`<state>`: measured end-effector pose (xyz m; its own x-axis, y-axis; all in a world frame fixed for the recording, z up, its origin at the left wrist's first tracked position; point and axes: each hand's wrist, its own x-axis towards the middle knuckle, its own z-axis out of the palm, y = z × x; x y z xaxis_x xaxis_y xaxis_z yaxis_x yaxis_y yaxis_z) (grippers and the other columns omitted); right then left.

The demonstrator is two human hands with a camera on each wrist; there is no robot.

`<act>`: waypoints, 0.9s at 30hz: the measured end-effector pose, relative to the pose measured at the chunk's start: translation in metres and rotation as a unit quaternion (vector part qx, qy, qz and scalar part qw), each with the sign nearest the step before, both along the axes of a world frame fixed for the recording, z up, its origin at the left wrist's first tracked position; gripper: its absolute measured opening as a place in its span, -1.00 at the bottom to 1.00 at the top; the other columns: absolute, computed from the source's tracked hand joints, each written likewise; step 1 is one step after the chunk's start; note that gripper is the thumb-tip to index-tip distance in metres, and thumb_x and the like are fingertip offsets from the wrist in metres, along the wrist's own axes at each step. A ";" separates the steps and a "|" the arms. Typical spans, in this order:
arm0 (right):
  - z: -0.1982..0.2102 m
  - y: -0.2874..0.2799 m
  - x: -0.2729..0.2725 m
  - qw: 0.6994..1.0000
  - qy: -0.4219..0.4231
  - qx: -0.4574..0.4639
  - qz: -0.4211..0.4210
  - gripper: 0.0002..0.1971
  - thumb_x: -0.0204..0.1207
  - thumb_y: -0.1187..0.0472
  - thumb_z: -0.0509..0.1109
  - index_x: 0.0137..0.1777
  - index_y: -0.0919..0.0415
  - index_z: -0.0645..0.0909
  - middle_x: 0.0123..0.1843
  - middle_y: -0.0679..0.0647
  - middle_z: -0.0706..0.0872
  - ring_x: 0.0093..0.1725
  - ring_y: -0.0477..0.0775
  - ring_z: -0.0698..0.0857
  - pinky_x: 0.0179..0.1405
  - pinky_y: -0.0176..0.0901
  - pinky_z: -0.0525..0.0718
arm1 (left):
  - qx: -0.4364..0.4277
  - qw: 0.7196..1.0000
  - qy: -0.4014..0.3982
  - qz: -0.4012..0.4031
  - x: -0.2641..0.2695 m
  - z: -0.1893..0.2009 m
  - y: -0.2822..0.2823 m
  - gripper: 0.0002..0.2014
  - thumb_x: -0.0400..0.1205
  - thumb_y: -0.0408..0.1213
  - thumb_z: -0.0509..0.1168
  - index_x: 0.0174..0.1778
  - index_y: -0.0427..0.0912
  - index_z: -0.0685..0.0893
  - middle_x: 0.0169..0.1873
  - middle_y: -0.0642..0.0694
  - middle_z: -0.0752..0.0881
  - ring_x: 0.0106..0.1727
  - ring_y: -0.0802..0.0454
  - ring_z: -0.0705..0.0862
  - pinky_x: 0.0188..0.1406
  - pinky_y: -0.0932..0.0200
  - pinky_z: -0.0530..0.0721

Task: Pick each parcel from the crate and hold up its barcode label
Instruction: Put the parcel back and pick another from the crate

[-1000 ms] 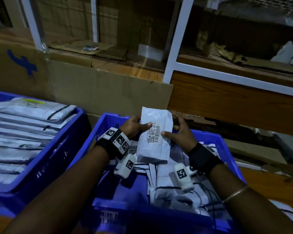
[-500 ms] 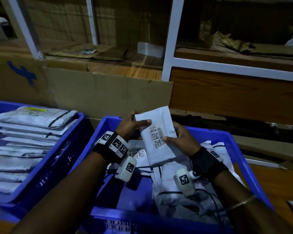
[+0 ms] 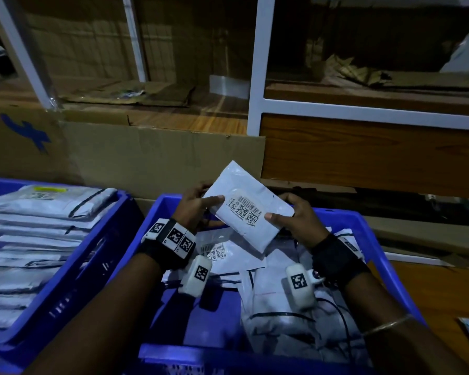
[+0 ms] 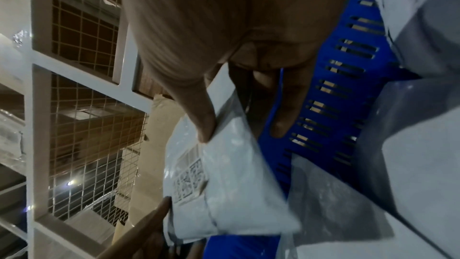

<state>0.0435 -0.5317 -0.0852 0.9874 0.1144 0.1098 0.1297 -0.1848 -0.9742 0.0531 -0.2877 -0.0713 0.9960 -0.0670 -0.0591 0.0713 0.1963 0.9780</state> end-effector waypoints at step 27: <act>-0.001 0.000 0.005 0.990 -0.029 0.117 -0.073 -0.85 0.63 0.32 0.37 0.15 0.24 0.70 0.05 0.24 0.82 -0.06 0.14 0.80 -0.16 -0.07 0.80 | 0.021 0.999 -0.045 0.018 0.001 -0.011 -0.003 -0.71 0.61 -0.27 0.40 -0.05 -0.52 0.65 -0.29 -0.36 0.59 -0.25 -0.25 0.53 -0.31 -0.03 0.53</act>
<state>0.0483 -0.5322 -0.0860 0.9829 -0.0638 0.1727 0.1745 0.0238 -0.9844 0.0541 -0.2911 -0.0825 0.9991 -0.0310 0.0292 -0.0240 0.1564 0.9874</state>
